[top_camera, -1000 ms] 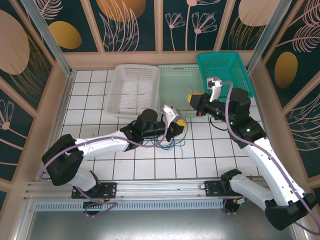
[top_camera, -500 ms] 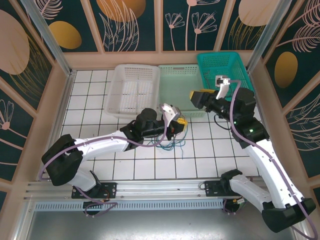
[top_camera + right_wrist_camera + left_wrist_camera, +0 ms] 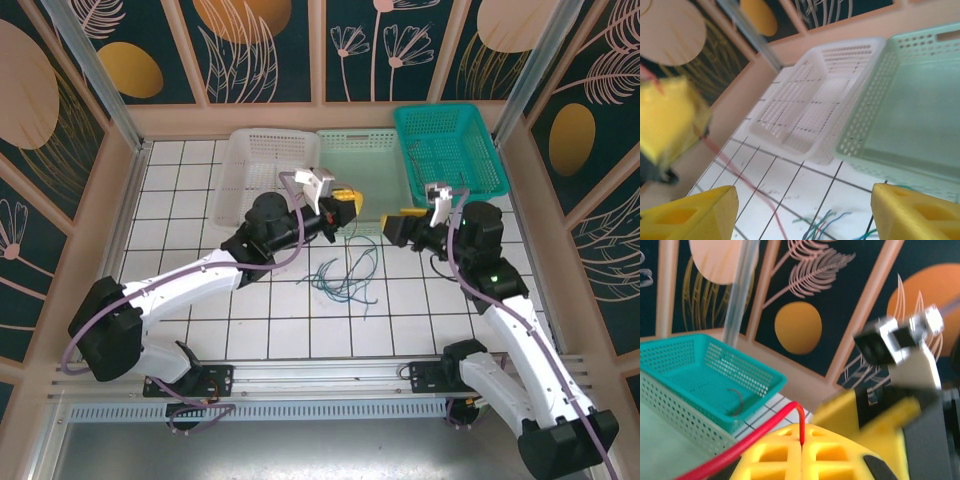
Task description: Untangle the cables
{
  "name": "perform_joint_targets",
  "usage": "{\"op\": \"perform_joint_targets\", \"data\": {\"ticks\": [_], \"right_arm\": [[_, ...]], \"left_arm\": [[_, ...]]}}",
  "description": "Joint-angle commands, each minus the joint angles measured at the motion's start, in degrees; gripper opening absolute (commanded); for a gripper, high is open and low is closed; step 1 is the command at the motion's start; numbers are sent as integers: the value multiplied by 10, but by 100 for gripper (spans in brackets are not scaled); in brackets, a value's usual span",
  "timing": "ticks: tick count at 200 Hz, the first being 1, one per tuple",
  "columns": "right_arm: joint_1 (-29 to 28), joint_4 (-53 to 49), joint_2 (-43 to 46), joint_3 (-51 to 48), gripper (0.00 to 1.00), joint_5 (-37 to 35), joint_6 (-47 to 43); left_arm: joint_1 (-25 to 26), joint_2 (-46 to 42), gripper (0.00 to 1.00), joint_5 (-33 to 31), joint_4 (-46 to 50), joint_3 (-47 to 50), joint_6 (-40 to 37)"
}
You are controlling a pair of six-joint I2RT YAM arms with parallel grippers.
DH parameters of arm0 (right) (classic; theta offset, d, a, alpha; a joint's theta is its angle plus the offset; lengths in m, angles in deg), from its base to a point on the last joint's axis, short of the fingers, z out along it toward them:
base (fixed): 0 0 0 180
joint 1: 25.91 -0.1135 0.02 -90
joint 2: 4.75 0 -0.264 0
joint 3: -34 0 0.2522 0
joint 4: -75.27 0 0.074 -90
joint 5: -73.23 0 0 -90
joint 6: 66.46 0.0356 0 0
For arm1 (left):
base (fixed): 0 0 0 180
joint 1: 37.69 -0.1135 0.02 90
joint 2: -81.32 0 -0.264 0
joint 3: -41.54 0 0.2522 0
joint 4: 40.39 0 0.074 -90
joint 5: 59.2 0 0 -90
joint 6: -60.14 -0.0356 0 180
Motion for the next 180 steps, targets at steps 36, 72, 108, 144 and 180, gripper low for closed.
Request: {"op": "perform_joint_targets", "data": {"ticks": [36,72,108,144,180], "right_arm": [[-9,162,34,-105,71,81,-4],[-42,227,14,-115,73,68,-7],[-72,268,-28,-108,73,73,-12],[-87,296,-80,-97,70,64,-18],[-99,339,-119,-87,53,60,-6]], "left_arm": [[-4,1,0,16,-79,-24,76],[-5,19,0,31,-100,-18,110],[-4,27,0,31,-120,-10,127],[-5,36,0,43,-127,-14,137],[-5,42,0,53,-123,-14,141]]}}
